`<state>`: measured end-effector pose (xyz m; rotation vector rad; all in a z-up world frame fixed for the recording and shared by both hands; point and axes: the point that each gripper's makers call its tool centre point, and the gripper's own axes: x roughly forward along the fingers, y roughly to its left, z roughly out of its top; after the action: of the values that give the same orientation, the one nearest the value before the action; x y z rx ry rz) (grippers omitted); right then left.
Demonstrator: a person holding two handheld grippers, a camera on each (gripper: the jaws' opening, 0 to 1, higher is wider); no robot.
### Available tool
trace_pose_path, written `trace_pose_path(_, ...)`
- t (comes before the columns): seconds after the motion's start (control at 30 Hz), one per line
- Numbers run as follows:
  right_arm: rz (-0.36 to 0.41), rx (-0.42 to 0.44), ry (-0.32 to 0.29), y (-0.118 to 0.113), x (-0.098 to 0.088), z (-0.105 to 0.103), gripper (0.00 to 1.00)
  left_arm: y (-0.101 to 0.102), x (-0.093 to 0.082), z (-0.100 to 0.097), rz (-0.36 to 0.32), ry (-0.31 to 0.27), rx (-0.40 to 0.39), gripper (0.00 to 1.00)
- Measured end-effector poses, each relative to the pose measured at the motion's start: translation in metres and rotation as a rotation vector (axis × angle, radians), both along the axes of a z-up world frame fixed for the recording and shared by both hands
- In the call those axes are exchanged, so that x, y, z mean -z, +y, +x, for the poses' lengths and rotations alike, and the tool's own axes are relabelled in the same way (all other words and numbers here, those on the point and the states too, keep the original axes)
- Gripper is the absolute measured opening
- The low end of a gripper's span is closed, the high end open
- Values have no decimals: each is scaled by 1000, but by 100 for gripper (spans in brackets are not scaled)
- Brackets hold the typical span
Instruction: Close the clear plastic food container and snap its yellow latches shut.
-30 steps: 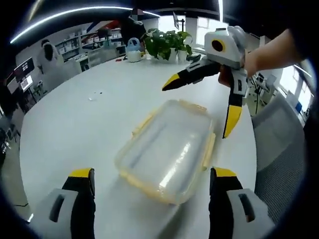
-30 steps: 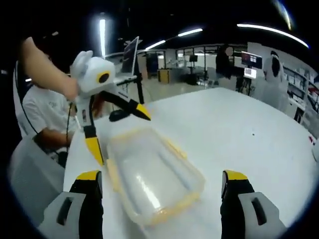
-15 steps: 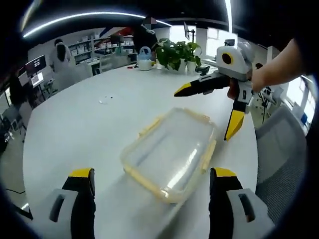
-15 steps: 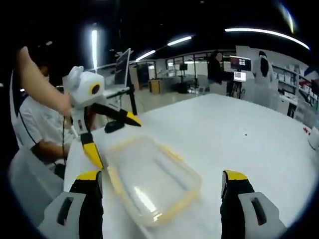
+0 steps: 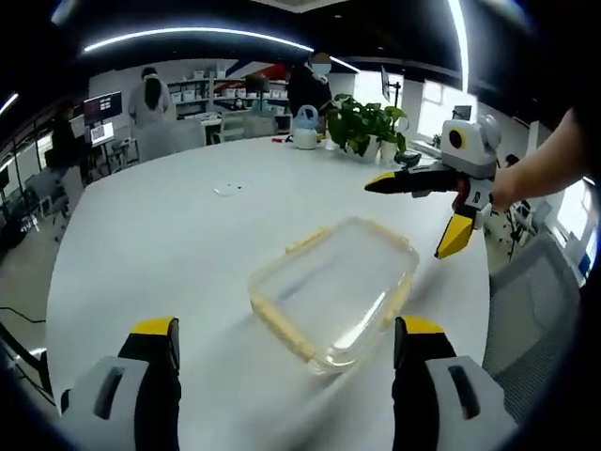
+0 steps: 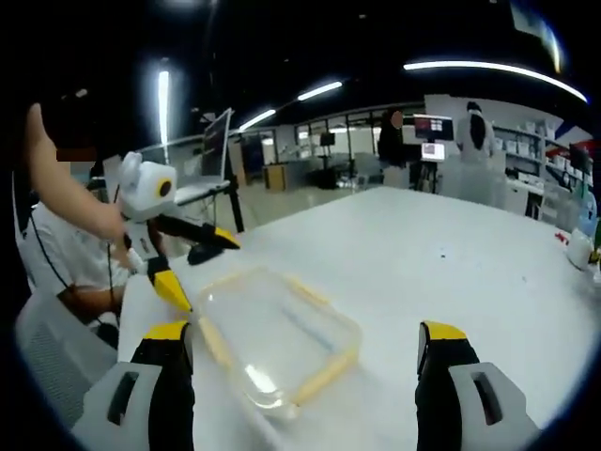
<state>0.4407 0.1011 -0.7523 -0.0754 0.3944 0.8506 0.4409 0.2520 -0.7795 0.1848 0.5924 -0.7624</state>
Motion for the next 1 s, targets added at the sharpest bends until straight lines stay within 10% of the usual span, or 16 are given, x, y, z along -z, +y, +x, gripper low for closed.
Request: trace_pose_path(1.0, 15, 54, -26, -20, -4, -36, 100, 43, -3, -37, -89, -30, -163, 94)
